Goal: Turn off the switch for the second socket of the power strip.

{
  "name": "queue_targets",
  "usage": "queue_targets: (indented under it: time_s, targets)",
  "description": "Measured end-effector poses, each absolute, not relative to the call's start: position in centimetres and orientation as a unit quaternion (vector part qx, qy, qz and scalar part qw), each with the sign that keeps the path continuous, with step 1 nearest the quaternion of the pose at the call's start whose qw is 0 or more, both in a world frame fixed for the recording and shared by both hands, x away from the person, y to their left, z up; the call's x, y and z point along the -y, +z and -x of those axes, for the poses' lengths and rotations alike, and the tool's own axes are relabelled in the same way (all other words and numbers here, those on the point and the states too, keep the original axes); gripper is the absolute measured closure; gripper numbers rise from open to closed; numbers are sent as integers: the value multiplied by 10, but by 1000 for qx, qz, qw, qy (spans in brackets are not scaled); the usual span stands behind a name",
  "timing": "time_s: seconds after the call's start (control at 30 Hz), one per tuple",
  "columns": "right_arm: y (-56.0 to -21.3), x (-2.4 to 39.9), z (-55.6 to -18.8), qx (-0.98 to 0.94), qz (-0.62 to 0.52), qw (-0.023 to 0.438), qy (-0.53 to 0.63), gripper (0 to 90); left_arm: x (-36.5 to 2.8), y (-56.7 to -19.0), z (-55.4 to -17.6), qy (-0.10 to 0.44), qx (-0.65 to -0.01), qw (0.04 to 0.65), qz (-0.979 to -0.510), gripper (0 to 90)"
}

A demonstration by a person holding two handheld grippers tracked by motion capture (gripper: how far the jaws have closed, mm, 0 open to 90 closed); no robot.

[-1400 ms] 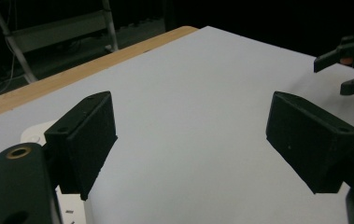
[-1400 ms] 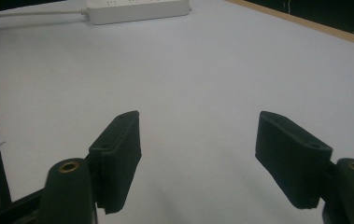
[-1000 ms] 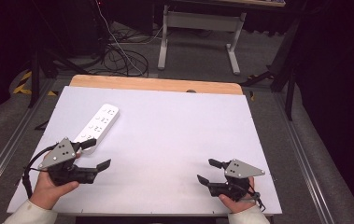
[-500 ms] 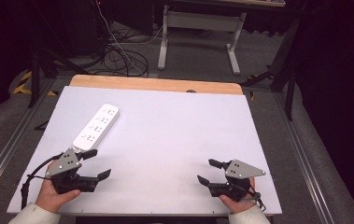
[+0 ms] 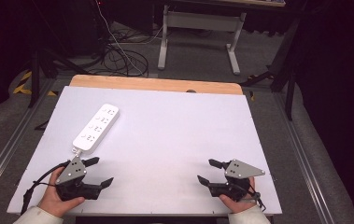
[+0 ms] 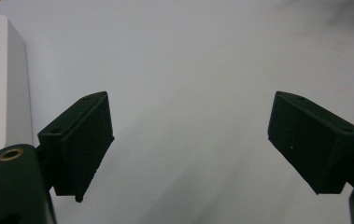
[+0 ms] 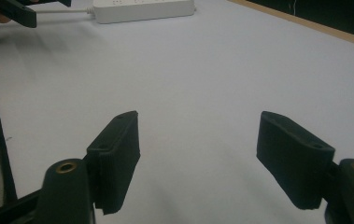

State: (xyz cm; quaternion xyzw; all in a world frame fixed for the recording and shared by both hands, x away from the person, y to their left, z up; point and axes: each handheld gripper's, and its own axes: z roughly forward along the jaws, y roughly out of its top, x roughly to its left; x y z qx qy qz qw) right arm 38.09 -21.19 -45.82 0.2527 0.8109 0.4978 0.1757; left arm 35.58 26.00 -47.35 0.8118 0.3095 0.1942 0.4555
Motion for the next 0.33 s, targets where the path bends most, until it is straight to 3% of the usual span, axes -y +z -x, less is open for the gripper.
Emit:
queue_targets:
  time_s: [0.33]
  targets:
    - [-459,211,-382,-811,-257,175,495,306,-254,-472,-355,174,-319,477,-800,148]
